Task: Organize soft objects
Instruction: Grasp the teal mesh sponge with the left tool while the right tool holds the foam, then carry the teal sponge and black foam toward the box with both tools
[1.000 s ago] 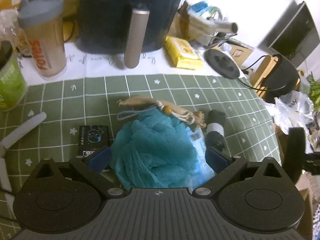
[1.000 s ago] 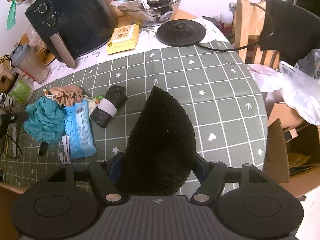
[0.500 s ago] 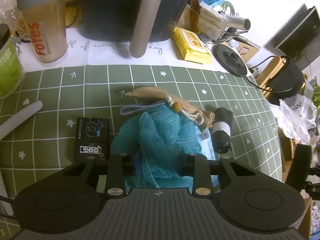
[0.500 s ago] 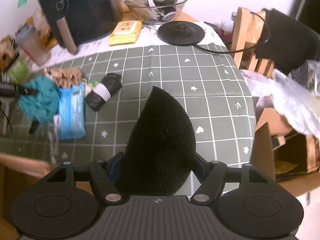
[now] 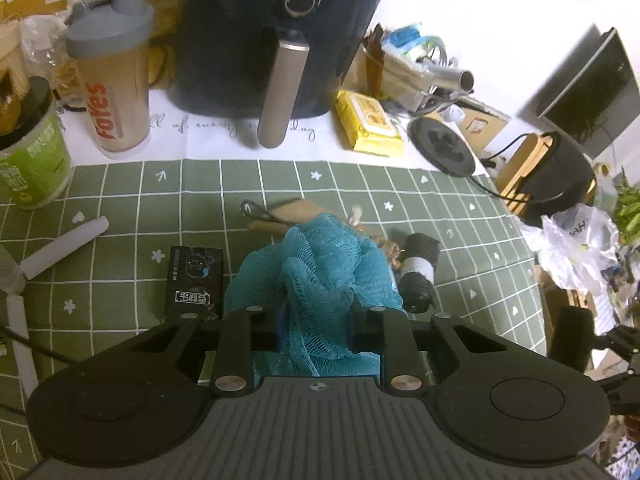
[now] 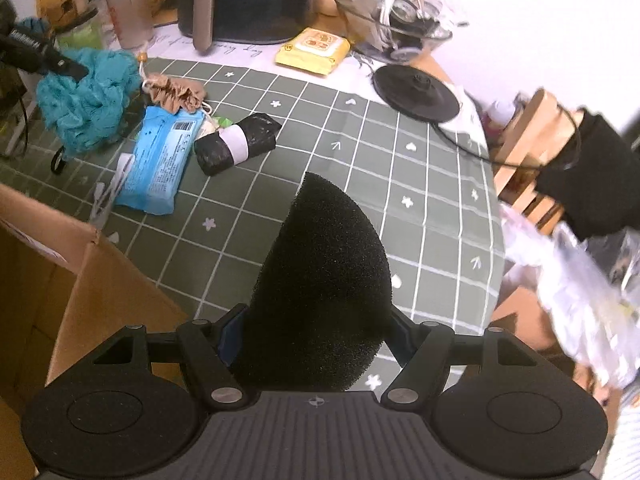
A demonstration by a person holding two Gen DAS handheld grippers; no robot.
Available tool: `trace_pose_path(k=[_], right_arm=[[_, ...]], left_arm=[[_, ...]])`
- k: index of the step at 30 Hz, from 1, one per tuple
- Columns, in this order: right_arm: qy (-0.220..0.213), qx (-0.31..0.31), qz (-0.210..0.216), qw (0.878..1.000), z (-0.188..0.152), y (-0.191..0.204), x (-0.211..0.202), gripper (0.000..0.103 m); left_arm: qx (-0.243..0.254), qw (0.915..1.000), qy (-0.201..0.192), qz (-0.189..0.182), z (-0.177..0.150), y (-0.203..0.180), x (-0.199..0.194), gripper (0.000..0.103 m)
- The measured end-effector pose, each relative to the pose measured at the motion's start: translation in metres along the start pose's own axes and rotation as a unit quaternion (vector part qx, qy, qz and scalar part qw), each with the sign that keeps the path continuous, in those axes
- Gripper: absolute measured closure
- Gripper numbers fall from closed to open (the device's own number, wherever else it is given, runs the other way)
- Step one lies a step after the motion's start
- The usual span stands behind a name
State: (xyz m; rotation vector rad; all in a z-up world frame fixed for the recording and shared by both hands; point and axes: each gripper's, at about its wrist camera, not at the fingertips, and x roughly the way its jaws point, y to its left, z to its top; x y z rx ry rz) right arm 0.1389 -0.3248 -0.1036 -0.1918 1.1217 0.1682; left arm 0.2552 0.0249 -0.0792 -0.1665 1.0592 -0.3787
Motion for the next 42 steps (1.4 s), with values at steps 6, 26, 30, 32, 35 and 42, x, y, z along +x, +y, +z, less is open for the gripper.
trace_pose_path(k=[6,26,30,32,35,42], right_arm=[[0.012,0.135,0.080,0.988,0.000,-0.036,-0.007,0.030],[-0.024,0.284,0.266,0.921,0.016,-0.070,-0.070,0.030],[-0.027,0.232,0.261,0.937,0.022,-0.048,-0.088,0.030],[-0.025,0.210,0.264,0.941,0.022,-0.037,-0.094,0.030],[-0.026,0.175,0.263,0.948,0.022,-0.019,-0.102,0.030],[-0.021,0.107,0.246,0.963,0.012,0.022,-0.108,0.030]], left_arm=[[-0.002,0.9996,-0.028,-0.001,-0.002,-0.005,-0.026,0.078],[0.028,0.9936,-0.109,-0.006,-0.018,-0.063,-0.138,0.078],[0.027,0.9944,-0.102,0.003,-0.031,-0.076,-0.152,0.078],[0.026,0.9947,-0.099,-0.001,-0.039,-0.080,-0.157,0.078],[0.026,0.9953,-0.093,0.000,-0.051,-0.087,-0.162,0.078],[0.017,0.9970,-0.075,-0.007,-0.079,-0.100,-0.167,0.078]])
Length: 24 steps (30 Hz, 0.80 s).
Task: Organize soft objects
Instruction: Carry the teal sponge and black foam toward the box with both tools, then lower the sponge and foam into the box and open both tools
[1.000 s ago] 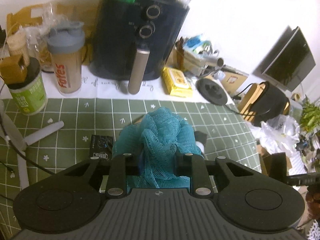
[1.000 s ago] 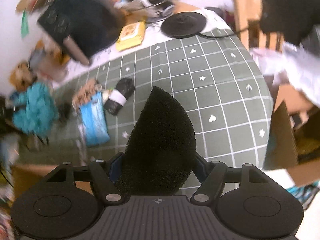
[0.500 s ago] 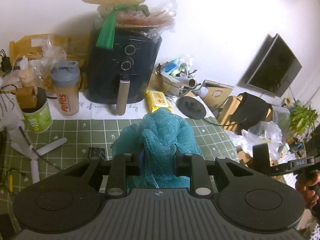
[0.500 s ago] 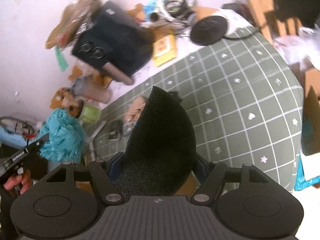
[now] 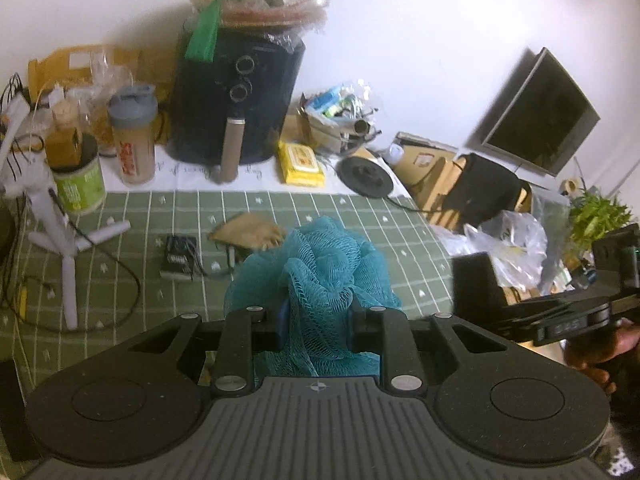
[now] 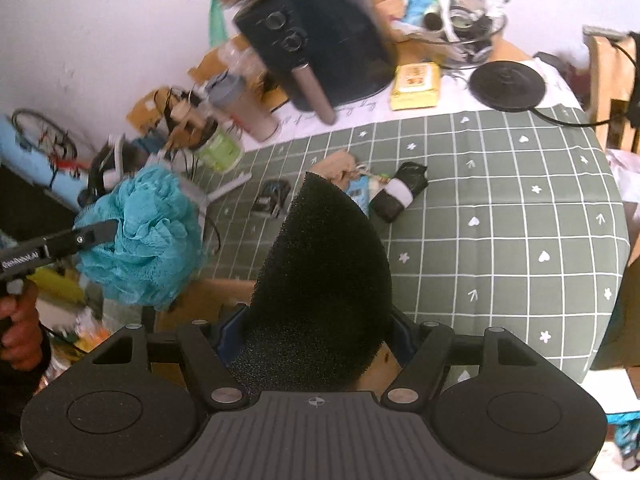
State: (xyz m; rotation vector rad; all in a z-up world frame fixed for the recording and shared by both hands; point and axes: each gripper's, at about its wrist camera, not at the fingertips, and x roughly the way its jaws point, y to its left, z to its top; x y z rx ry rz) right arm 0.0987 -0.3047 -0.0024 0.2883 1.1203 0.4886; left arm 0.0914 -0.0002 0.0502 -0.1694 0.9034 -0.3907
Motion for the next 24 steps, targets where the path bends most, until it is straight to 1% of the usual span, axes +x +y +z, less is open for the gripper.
trace_pose_path(k=[8,9,10,11,13,15,19,22,24], right_arm=[[0.020,-0.054,-0.007,0.998,-0.023,0.028,0.016,0.030],[0.021,-0.058,-0.009,0.998,-0.025,0.030,0.019,0.029],[0.023,-0.059,-0.011,0.998,-0.027,0.031,0.020,0.029],[0.024,-0.061,-0.013,0.998,-0.029,0.032,0.022,0.029],[0.025,-0.069,-0.022,0.997,-0.033,0.035,0.025,0.029],[0.028,-0.080,-0.028,0.996,-0.038,0.037,0.029,0.029],[0.031,-0.092,-0.040,0.994,-0.045,0.039,0.032,0.029],[0.032,-0.094,-0.046,0.994,-0.047,0.039,0.033,0.029],[0.033,-0.094,-0.042,0.994,-0.046,0.040,0.032,0.029]], left_arm=[[-0.006,0.9995,0.027,-0.014,-0.028,-0.014,0.003,0.077],[-0.006,0.9994,0.031,-0.011,-0.032,-0.015,0.006,0.075],[-0.006,0.9993,0.036,-0.002,-0.037,-0.017,0.009,0.071],[-0.006,0.9992,0.040,0.009,-0.041,-0.018,0.012,0.069],[-0.004,0.9983,0.050,0.030,-0.050,-0.019,0.020,0.060],[-0.011,0.9972,0.060,0.044,-0.060,-0.019,0.026,0.058],[-0.027,0.9972,0.054,0.044,-0.071,-0.017,0.022,0.056],[-0.034,0.9963,0.056,0.056,-0.076,-0.016,0.020,0.056],[-0.038,0.9958,0.056,0.063,-0.079,-0.015,0.018,0.056]])
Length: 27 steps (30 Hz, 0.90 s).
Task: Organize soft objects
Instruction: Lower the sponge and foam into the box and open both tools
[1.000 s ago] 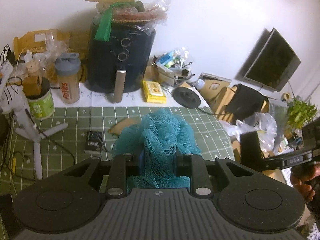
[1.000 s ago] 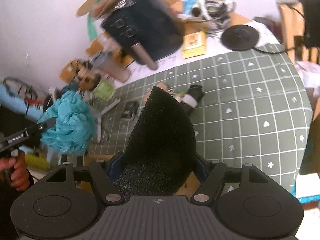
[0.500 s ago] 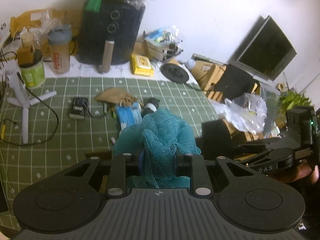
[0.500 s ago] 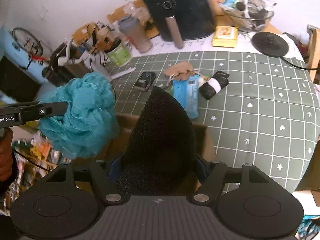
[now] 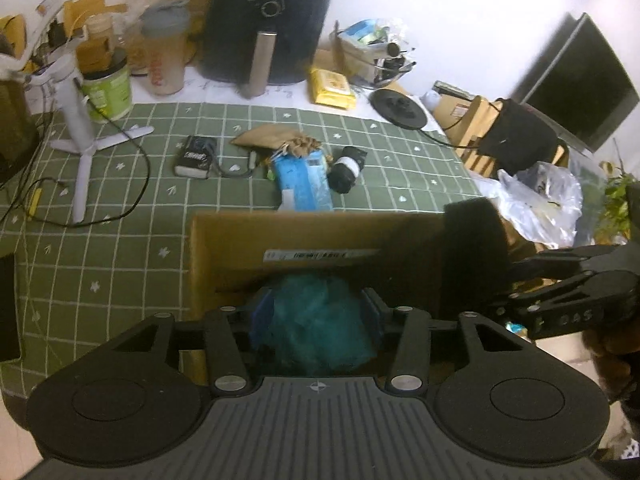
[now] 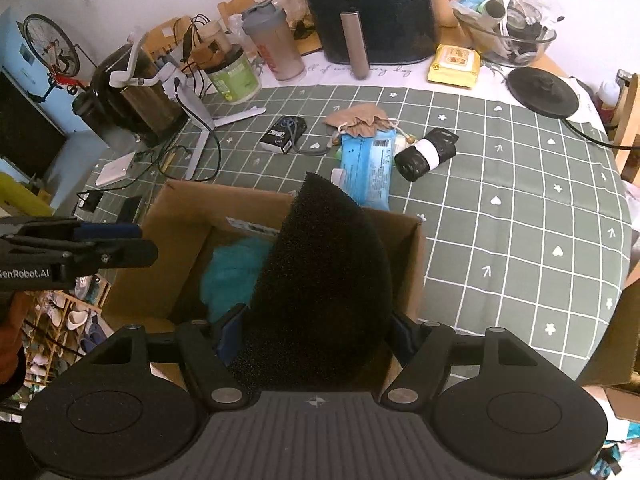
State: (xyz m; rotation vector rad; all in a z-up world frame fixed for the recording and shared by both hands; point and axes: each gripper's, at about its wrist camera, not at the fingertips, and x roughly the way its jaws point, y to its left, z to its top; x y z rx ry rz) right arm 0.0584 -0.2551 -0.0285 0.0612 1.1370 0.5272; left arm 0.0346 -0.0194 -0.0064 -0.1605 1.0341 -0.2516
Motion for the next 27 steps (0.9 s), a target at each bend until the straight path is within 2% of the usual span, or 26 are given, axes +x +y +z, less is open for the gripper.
trace_pose_path(k=[9,11,13,15,21,27], right_arm=[[0.020,-0.026,0.000,0.999,0.017,0.007,-0.009,0.028],[0.035,-0.037,0.004,0.999,0.020,0.011,-0.004,0.021],[0.039,-0.047,0.007,0.998,0.019,0.016,0.002,0.004],[0.038,-0.054,0.002,0.998,0.016,0.019,0.006,0.001],[0.031,-0.052,-0.003,0.998,0.005,0.015,0.008,0.000],[0.004,-0.025,0.004,1.000,-0.003,0.005,0.000,0.000]], left_arm=[[-0.023,0.9996,-0.009,0.014,-0.012,0.004,-0.011,0.056],[-0.027,0.9994,-0.012,0.017,-0.014,0.006,-0.014,0.056],[-0.032,0.9992,-0.016,0.021,-0.015,0.008,-0.016,0.056],[-0.039,0.9987,-0.018,0.026,-0.016,0.012,-0.019,0.056],[-0.050,0.9976,-0.011,0.046,-0.019,0.020,-0.020,0.056],[-0.052,0.9969,-0.003,0.058,-0.018,0.021,-0.017,0.056]])
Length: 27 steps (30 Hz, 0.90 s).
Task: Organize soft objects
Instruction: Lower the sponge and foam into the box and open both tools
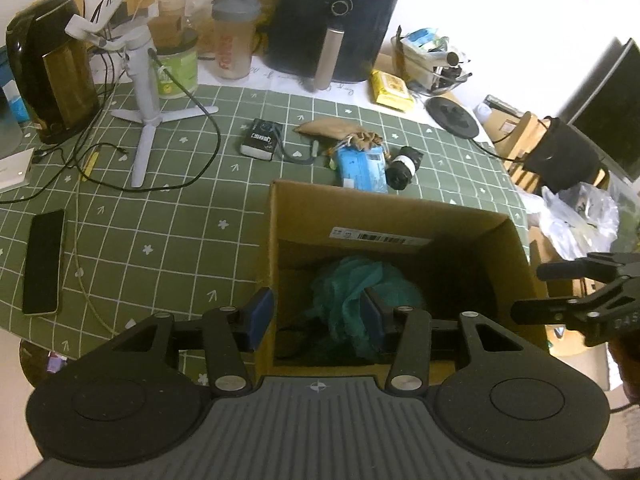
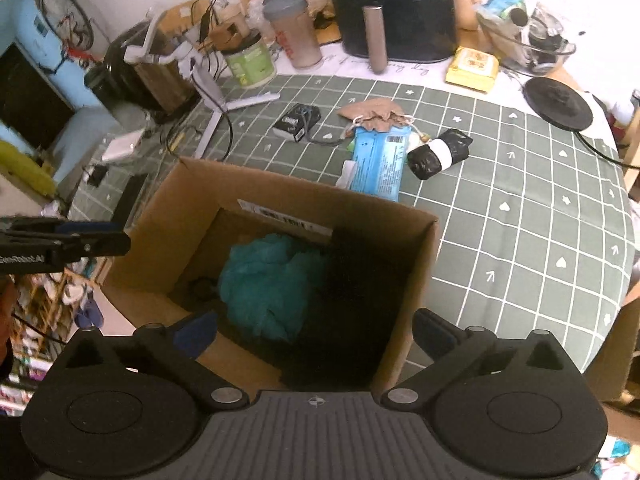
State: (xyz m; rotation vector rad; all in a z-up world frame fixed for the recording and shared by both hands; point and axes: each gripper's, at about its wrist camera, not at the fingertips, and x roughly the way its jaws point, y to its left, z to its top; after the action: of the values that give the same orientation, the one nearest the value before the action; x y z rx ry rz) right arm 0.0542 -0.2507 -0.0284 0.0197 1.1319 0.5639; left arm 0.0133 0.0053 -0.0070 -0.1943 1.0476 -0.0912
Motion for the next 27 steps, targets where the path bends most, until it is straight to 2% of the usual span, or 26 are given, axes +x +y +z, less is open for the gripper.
trace_pose_path(k=[3,17,18,21,27], right_arm=[[-0.011,0.009,0.006,1.000,-0.002,-0.003,-0.005,0.000],[-0.040,0.035,-0.024,0.998,-0.009,-0.023,-0.015,0.000],[-0.042,0.037,-0.027,0.998,-0.009,-0.025,-0.015,0.000],[-0.048,0.042,-0.032,0.997,-0.010,-0.029,-0.017,0.000],[-0.068,0.035,-0.052,0.996,-0.007,-0.034,-0.021,0.000]], left_arm=[[0.005,1.0000,-0.001,0.000,0.002,-0.002,0.000,0.056],[0.040,0.9991,-0.013,0.001,0.013,-0.024,0.000,0.055],[0.040,0.9990,-0.016,0.001,0.013,-0.025,-0.001,0.053],[0.039,0.9987,-0.032,0.003,0.014,-0.028,-0.003,0.028],[0.039,0.9983,-0.042,0.010,0.022,-0.029,-0.001,0.027]])
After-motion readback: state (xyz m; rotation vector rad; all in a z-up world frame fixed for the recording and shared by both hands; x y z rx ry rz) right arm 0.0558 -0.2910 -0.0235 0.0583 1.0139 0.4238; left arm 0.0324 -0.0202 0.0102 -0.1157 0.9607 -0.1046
